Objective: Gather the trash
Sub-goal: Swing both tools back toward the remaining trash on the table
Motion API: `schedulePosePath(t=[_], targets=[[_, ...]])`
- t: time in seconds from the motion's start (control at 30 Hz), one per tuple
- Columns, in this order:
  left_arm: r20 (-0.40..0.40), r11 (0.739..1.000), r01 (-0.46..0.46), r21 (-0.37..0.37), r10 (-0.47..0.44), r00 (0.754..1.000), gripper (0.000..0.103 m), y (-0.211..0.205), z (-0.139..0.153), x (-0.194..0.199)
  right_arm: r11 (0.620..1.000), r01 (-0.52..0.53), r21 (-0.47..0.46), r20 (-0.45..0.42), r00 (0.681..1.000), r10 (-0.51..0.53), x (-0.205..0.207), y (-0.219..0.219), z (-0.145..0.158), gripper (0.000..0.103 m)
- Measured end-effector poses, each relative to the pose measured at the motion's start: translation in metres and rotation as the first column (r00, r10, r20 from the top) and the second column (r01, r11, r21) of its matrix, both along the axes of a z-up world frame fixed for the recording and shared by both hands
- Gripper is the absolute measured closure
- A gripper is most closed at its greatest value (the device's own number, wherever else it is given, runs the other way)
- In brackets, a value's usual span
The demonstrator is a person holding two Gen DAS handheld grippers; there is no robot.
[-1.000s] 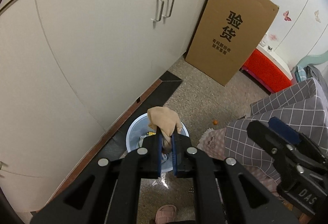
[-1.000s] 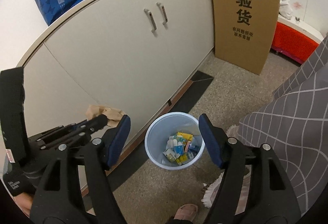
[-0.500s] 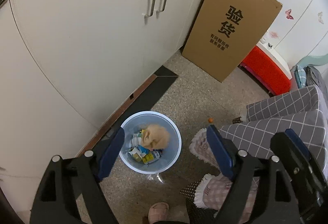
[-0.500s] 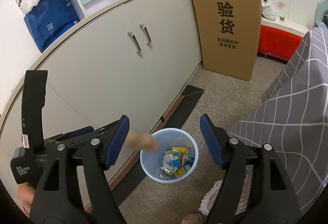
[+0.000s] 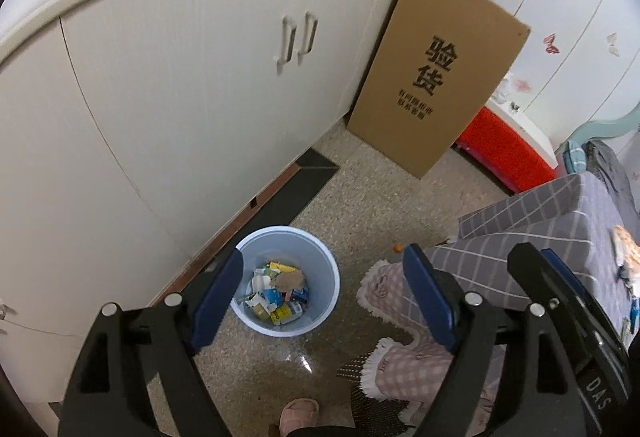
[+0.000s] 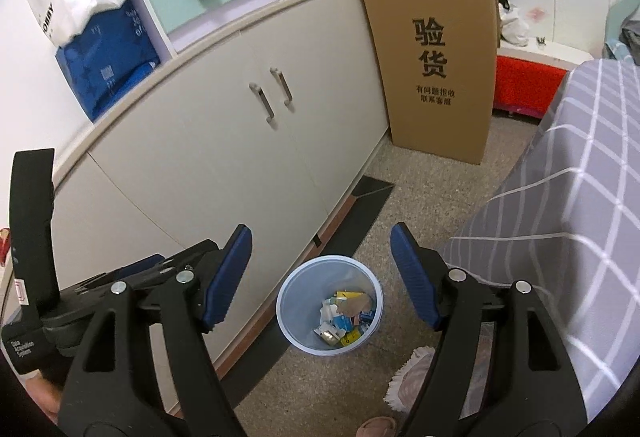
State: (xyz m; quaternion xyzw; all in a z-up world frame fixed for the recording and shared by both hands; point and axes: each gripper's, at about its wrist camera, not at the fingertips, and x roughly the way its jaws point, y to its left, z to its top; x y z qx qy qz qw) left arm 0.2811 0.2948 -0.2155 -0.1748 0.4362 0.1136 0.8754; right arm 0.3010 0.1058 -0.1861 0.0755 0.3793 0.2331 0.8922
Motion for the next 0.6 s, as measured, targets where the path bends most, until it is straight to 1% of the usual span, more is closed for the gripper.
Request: schedulePosePath(t=[0.17, 0.33, 0.43, 0.53, 0.6], targets=[[0.059, 1.0, 0.026, 0.009, -0.026, 0.998, 0.023, -0.029, 0.029, -0.015, 0.999, 0.033, 0.022, 0.04, 0.999, -0.034, -0.016, -0.03, 0.026, 0.032], [0.109, 0.995, 0.092, 0.034, -0.095, 0.989, 0.022, -0.076, 0.057, -0.024, 0.994, 0.103, 0.045, 0.072, 0.992, -0.106, -0.034, -0.085, 0.05, 0.031], [0.135, 0.986, 0.161, 0.044, -0.165, 0.977, 0.022, -0.116, 0.071, -0.027, 0.988, 0.149, 0.049, 0.09, 0.984, -0.153, -0.044, -0.124, 0.062, 0.031], [0.145, 0.969, 0.239, 0.056, -0.244, 0.959, 0.022, -0.164, 0.081, -0.028, 0.978, 0.204, 0.05, 0.104, 0.972, -0.208, -0.056, -0.167, 0.071, 0.031], [0.144, 0.954, 0.293, 0.065, -0.299, 0.943, 0.022, -0.198, 0.084, -0.028, 0.969, 0.244, 0.046, 0.115, 0.962, -0.248, -0.063, -0.195, 0.075, 0.03]])
